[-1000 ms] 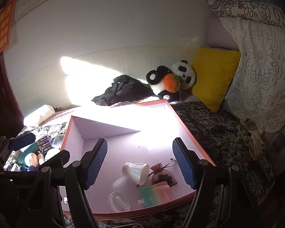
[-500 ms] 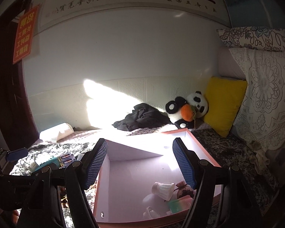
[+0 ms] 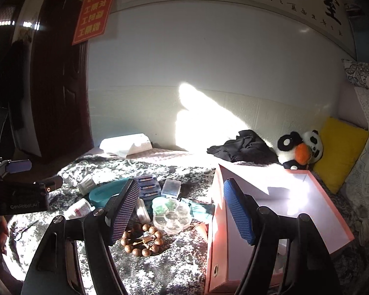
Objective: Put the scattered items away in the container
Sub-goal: 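Withdraw both tools from the box back over the table items, then grasp the white medicine bottle with the left tool while the right grasps the blue figurine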
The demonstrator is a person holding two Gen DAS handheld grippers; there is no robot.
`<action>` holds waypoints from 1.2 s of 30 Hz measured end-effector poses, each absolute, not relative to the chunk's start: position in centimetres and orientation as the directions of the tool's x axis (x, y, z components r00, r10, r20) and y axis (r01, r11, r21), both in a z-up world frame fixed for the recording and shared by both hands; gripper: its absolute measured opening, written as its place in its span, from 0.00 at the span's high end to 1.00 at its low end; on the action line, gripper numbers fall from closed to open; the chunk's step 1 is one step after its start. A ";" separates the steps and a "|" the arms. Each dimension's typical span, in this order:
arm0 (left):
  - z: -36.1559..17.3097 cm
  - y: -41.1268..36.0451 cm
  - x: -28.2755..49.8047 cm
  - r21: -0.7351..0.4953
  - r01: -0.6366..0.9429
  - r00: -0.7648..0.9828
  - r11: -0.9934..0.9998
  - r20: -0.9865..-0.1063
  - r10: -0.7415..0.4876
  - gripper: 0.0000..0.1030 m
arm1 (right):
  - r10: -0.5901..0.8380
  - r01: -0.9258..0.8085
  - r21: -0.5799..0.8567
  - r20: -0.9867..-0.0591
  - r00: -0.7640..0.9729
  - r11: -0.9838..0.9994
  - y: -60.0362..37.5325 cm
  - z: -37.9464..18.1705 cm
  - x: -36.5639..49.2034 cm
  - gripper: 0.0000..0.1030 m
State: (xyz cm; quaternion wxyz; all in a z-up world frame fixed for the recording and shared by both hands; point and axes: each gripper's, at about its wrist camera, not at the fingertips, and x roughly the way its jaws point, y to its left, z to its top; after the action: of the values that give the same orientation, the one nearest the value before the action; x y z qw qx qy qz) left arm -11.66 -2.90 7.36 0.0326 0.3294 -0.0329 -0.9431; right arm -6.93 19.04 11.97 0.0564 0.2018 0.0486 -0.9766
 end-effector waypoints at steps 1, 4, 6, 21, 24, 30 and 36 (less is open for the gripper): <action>6.4 -3.6 -12.0 0.083 0.041 -0.769 -0.996 -0.634 -0.085 0.10 | -0.105 0.151 -0.079 -0.413 -0.904 -0.985 18.2 11.3 -7.2 0.28; 3.4 -5.4 -13.1 0.078 0.039 -0.730 -0.996 -0.679 -0.081 0.10 | -0.157 0.219 -0.080 -0.469 -0.869 -0.972 16.2 8.9 -8.3 0.28; 1.4 -6.2 -13.9 0.069 0.022 -0.708 -0.997 -0.704 -0.065 0.10 | -0.189 0.259 -0.070 -0.507 -0.841 -0.963 15.2 7.4 -9.2 0.28; -7.3 -7.6 -19.6 0.052 -0.103 -0.564 -0.993 -0.826 0.015 0.10 | -0.251 0.369 -0.015 -0.707 -0.661 -0.929 9.3 -2.7 -17.6 0.45; -8.5 -8.3 -20.7 0.052 -0.102 -0.530 -0.993 -0.848 0.010 0.10 | -0.247 0.390 -0.024 -0.737 -0.629 -0.920 8.3 -4.3 -18.7 0.45; -10.0 -9.0 -22.5 0.024 -0.100 -0.495 -0.995 -0.869 0.028 0.10 | -0.238 0.398 -0.013 -0.785 -0.572 -0.917 7.6 -6.9 -21.3 0.45; -10.3 -9.0 -23.6 0.023 -0.112 -0.500 -0.993 -0.865 0.037 0.10 | -0.236 0.432 -0.031 -0.802 -0.549 -0.901 6.5 -8.3 -22.5 0.43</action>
State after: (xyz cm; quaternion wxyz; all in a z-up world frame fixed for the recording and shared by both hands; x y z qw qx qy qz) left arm -23.62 -8.97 -10.27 -0.0429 0.4979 -0.0378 -0.8653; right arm -22.54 6.52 -8.33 0.1914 0.4348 0.1128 -0.8727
